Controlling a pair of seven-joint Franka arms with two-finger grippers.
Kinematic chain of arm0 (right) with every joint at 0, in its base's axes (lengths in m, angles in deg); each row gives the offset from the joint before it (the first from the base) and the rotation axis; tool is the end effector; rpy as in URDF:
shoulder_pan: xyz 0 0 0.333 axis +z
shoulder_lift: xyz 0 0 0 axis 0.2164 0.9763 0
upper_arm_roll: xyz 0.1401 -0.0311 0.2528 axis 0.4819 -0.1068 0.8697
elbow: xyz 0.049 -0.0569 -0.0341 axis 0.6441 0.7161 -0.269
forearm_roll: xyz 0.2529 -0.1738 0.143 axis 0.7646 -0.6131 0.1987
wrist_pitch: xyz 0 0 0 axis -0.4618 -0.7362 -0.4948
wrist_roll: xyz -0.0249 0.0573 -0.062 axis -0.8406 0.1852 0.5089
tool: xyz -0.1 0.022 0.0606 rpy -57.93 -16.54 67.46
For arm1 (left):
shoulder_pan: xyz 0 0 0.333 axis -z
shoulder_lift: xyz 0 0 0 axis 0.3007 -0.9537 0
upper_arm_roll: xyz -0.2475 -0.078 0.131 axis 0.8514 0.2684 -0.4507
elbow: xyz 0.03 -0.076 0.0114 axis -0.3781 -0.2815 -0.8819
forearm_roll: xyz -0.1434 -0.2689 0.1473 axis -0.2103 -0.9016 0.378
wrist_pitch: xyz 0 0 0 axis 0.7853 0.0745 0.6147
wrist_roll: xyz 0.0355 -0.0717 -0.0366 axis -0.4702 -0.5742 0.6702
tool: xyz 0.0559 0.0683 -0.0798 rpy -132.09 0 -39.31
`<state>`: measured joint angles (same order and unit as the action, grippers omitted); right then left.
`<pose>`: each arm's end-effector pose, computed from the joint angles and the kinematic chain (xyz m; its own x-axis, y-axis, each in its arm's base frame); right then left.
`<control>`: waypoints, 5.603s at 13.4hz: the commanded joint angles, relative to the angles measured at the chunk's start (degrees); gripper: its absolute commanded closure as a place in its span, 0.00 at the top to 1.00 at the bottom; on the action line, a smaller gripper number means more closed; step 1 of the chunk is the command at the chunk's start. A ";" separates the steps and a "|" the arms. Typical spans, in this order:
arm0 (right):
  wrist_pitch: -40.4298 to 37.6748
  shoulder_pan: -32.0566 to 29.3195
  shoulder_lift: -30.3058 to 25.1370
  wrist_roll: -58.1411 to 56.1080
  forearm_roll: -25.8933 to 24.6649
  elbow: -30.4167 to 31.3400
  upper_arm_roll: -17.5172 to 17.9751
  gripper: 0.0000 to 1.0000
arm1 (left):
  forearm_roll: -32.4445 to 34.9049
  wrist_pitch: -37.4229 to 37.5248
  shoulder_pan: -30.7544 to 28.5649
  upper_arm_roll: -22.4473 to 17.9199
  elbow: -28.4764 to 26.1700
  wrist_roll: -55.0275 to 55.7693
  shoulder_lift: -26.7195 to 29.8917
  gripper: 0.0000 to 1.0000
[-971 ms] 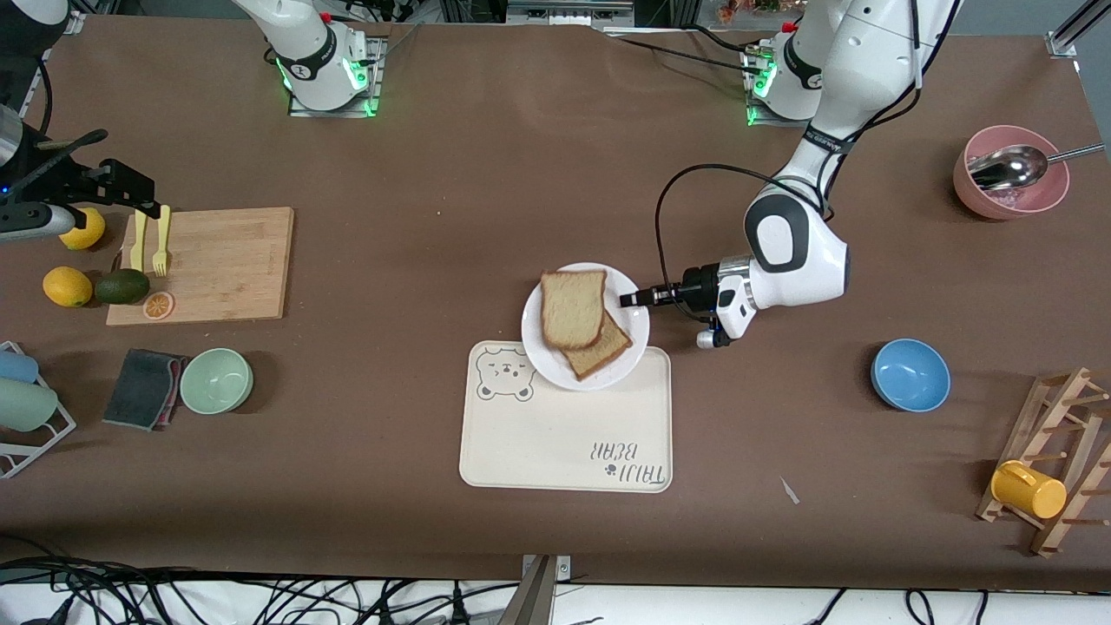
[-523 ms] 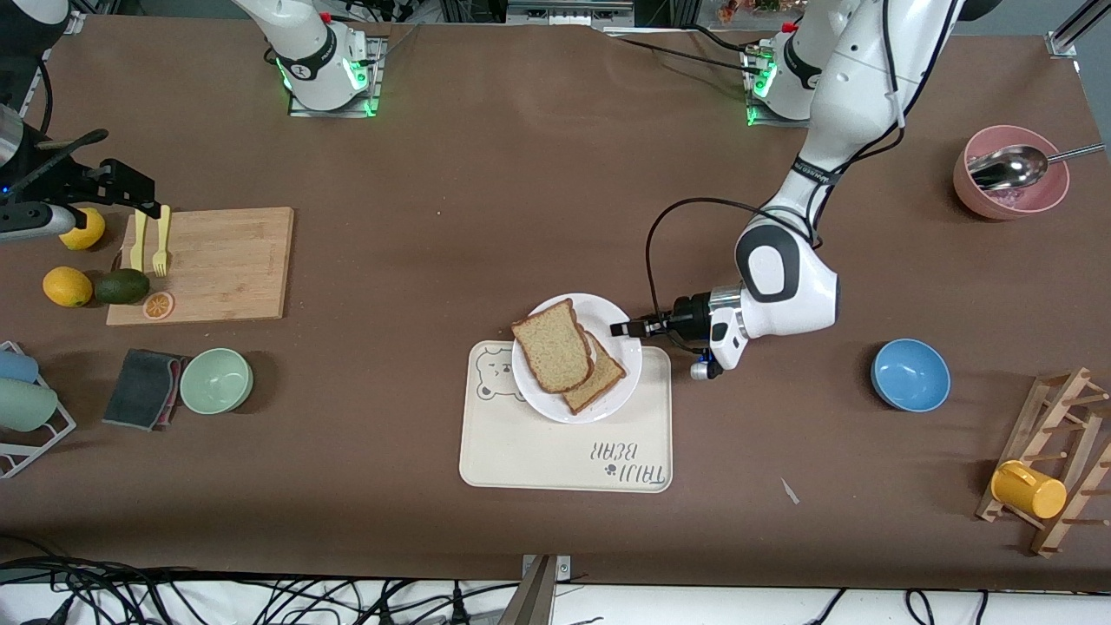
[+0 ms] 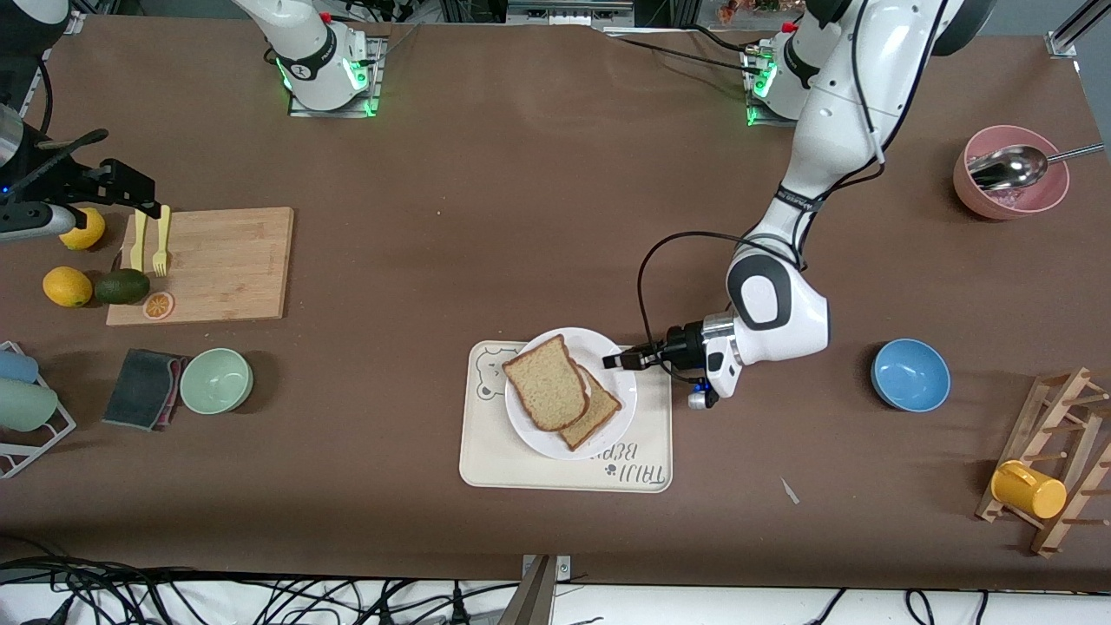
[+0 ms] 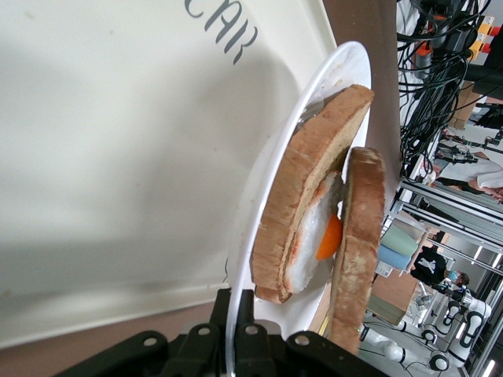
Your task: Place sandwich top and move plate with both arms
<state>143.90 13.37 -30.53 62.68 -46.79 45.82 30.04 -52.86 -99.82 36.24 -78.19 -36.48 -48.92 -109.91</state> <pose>0.4959 -0.0195 0.5410 0.9852 0.1649 -0.0475 0.1650 -0.9863 -0.0010 0.5911 -0.2682 0.1832 0.8996 0.2669 -0.3457 0.4315 -0.4207 0.7980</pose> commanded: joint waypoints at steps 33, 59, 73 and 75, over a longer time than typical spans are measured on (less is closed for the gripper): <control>-1.15 0.01 0.16 0.12 -0.07 -1.34 0.34 1.00 | 29.81 1.40 -6.77 -2.57 -19.28 -8.36 22.95 1.00; -1.15 0.45 0.43 0.03 0.02 -2.48 0.34 1.00 | 84.86 47.98 -18.30 1.84 -0.30 13.96 42.56 1.00; -1.15 0.37 0.43 0.20 0.11 -2.48 0.25 1.00 | 84.78 48.51 -19.44 1.14 2.07 13.17 42.65 1.00; -1.15 0.37 0.43 0.21 0.19 -2.48 0.25 1.00 | 84.78 48.51 -19.53 0.52 2.07 13.00 42.65 1.00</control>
<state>143.89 13.66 -30.54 62.72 -46.79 44.78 30.33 30.02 -52.39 17.00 -77.46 -36.20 -35.62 -66.53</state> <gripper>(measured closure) 0.000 0.000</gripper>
